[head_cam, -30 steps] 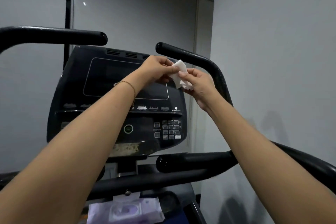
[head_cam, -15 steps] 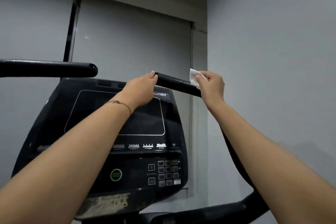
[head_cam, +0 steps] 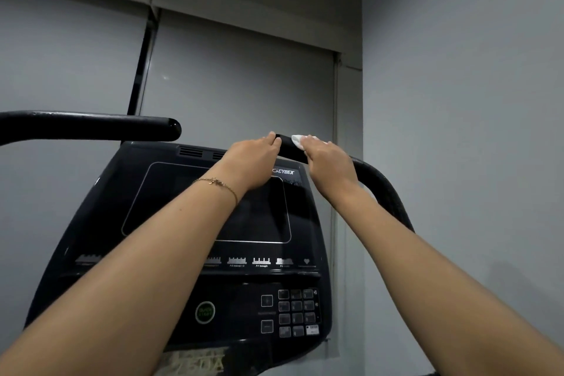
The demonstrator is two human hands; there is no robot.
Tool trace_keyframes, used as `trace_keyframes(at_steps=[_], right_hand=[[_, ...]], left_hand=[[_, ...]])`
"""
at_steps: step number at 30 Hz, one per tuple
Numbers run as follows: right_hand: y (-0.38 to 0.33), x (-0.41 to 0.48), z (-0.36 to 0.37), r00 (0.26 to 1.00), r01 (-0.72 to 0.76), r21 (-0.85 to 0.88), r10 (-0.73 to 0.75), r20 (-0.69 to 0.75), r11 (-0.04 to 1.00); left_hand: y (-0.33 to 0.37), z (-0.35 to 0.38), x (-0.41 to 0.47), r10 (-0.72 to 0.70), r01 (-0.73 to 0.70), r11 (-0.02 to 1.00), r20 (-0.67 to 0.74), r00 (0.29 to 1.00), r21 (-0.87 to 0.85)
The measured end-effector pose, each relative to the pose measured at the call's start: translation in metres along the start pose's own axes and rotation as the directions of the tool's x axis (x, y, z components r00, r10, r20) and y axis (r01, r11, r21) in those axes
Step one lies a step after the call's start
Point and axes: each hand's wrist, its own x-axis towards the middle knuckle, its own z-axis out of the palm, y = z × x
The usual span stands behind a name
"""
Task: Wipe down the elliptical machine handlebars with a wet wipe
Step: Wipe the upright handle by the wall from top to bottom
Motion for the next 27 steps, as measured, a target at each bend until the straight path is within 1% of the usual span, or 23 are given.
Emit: trace_keyframes(at_steps=[2, 3, 5, 6, 8, 9, 10, 13, 15, 18, 19, 22, 23, 25, 27], right_hand=[[0.004, 0.002, 0.000, 0.998, -0.056, -0.003, 0.056, 0.023, 0.998], [0.002, 0.004, 0.002, 0.997, -0.074, 0.022, 0.074, 0.033, 0.997], [-0.008, 0.007, 0.007, 0.997, -0.066, 0.094, 0.062, 0.044, 0.993], [-0.012, 0.006, 0.010, 0.999, -0.041, 0.119, 0.038, 0.031, 0.992], [-0.012, -0.001, 0.013, 0.998, 0.034, 0.148, -0.026, -0.060, 0.988], [-0.010, -0.006, 0.012, 0.995, 0.050, 0.159, -0.035, -0.094, 0.986], [-0.006, -0.008, 0.009, 0.995, 0.035, 0.162, -0.019, -0.097, 0.986], [-0.006, -0.001, 0.001, 0.996, -0.085, 0.130, 0.088, -0.018, 0.988], [-0.014, 0.004, 0.001, 0.997, -0.072, 0.120, 0.072, 0.004, 0.990], [-0.013, -0.005, 0.001, 1.000, -0.010, 0.088, 0.012, -0.021, 0.996], [-0.008, -0.009, -0.001, 0.999, -0.029, 0.082, 0.030, -0.013, 0.996], [0.003, -0.009, -0.009, 0.987, -0.153, 0.031, 0.151, 0.045, 0.988], [0.002, -0.005, -0.009, 0.985, -0.165, 0.020, 0.164, 0.055, 0.986], [-0.007, -0.004, -0.006, 0.989, -0.131, 0.016, 0.129, 0.067, 0.991], [-0.009, -0.014, -0.002, 0.997, -0.061, -0.004, 0.061, 0.048, 0.998]], left_hand=[[-0.003, 0.000, 0.000, 0.013, -0.013, 1.000, 0.003, 1.000, -0.014], [-0.003, -0.001, 0.001, 0.012, -0.012, 1.000, -0.001, 1.000, -0.019], [-0.003, 0.000, 0.004, 0.010, -0.010, 1.000, -0.014, 1.000, -0.013], [-0.003, 0.001, 0.006, 0.010, -0.011, 1.000, -0.022, 1.000, -0.006], [-0.004, 0.002, 0.007, 0.012, -0.012, 1.000, -0.033, 0.999, -0.003], [-0.004, 0.002, 0.006, 0.011, -0.011, 1.000, -0.034, 0.999, -0.004], [-0.003, 0.002, 0.006, 0.008, -0.009, 1.000, -0.030, 1.000, -0.006], [0.000, 0.003, 0.005, -0.001, 0.001, 1.000, -0.035, 0.999, -0.005], [0.000, 0.005, 0.005, -0.004, 0.004, 1.000, -0.041, 0.999, 0.000], [0.000, 0.005, 0.006, -0.015, 0.015, 1.000, -0.035, 0.999, 0.007], [0.000, 0.004, 0.007, -0.012, 0.013, 1.000, -0.044, 0.999, 0.014], [0.001, 0.003, 0.009, 0.013, -0.008, 0.999, -0.104, 0.994, 0.045], [0.001, 0.004, 0.010, 0.026, -0.019, 0.998, -0.120, 0.992, 0.053], [0.003, 0.008, 0.012, 0.048, -0.041, 0.997, -0.125, 0.991, 0.061], [0.007, 0.011, 0.013, 0.044, -0.038, 0.998, -0.112, 0.993, 0.059]])
